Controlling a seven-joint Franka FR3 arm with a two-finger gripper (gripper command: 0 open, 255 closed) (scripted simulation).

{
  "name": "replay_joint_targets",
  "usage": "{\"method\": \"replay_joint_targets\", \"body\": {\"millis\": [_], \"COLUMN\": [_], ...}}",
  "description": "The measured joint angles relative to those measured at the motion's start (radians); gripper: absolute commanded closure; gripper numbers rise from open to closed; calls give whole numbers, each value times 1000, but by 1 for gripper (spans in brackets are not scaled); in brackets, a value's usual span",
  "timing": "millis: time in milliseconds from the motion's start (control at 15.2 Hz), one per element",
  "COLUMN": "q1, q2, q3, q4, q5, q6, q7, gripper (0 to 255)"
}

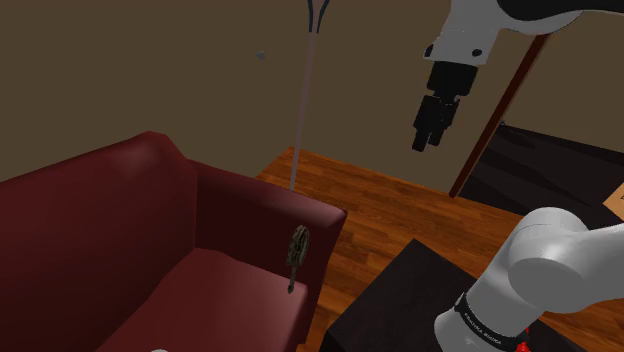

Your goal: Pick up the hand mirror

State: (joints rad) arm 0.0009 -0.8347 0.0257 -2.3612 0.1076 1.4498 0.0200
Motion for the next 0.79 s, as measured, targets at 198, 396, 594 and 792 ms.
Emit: {"method": "replay_joint_targets", "body": {"millis": [198, 396, 594, 792], "q1": [-6, -19, -34, -39], "q2": [7, 45, 108, 159], "q3": [18, 57, 95, 140], "q4": [-27, -78, -123, -172], "q5": [23, 72, 121, 178], "q6": [32, 115, 220, 322], "q7": [39, 125, 207, 298], "gripper": [0, 0, 0, 0]}}
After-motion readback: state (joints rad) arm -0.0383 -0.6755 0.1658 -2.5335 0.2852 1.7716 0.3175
